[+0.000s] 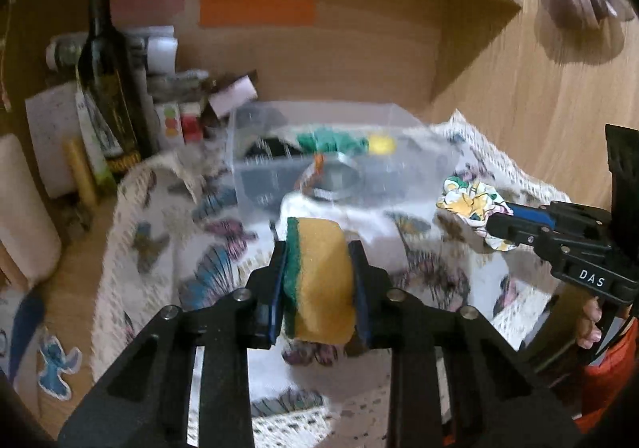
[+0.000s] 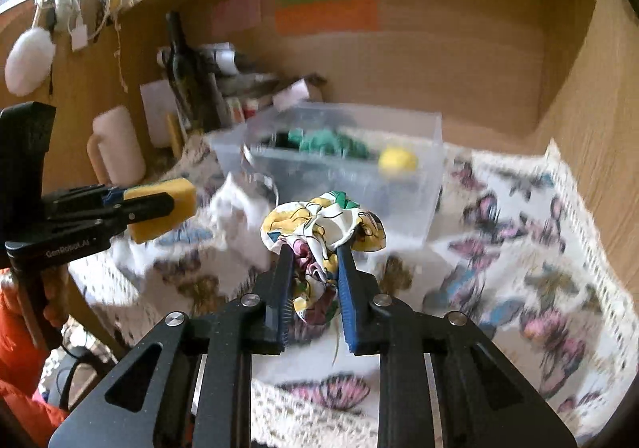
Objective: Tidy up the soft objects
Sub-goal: 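Grasp the yellow-green sponge with the left gripper while the right gripper grasps the floral scrunchie, then drop the sponge into the clear box with the left gripper while the right gripper drops the scrunchie in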
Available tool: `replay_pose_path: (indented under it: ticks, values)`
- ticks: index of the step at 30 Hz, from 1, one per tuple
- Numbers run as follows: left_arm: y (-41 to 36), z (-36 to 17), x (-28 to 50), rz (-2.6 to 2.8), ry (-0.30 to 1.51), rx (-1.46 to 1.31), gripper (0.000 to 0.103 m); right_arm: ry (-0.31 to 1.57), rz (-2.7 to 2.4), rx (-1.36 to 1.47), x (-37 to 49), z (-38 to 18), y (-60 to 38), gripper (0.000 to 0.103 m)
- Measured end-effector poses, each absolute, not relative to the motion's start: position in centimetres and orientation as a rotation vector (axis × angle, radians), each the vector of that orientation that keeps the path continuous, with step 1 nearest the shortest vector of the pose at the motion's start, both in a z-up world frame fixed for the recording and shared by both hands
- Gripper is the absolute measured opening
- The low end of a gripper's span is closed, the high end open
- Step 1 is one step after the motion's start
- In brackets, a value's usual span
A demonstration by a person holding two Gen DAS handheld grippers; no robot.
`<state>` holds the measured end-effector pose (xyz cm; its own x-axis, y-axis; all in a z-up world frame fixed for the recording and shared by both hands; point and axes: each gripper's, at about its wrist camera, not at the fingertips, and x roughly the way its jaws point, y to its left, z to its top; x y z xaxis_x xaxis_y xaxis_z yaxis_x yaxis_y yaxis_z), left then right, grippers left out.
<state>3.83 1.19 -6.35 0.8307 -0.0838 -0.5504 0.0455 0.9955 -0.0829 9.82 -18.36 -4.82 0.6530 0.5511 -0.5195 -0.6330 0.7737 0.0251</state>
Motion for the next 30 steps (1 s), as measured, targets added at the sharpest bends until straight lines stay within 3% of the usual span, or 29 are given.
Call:
replay_pose_path:
  ticks: [17, 30]
  values:
    - [4.3, 1.1, 10.3, -0.001, 0.429, -0.092, 0.029, 0.355, 0.632, -0.167, 14.7, 1.2, -15.3, 0.019]
    - [4.7, -2.7, 17.8, -0.014, 0.575, -0.128, 0.029, 0.520, 0.587, -0.248, 20.8, -2.3, -12.1, 0.019]
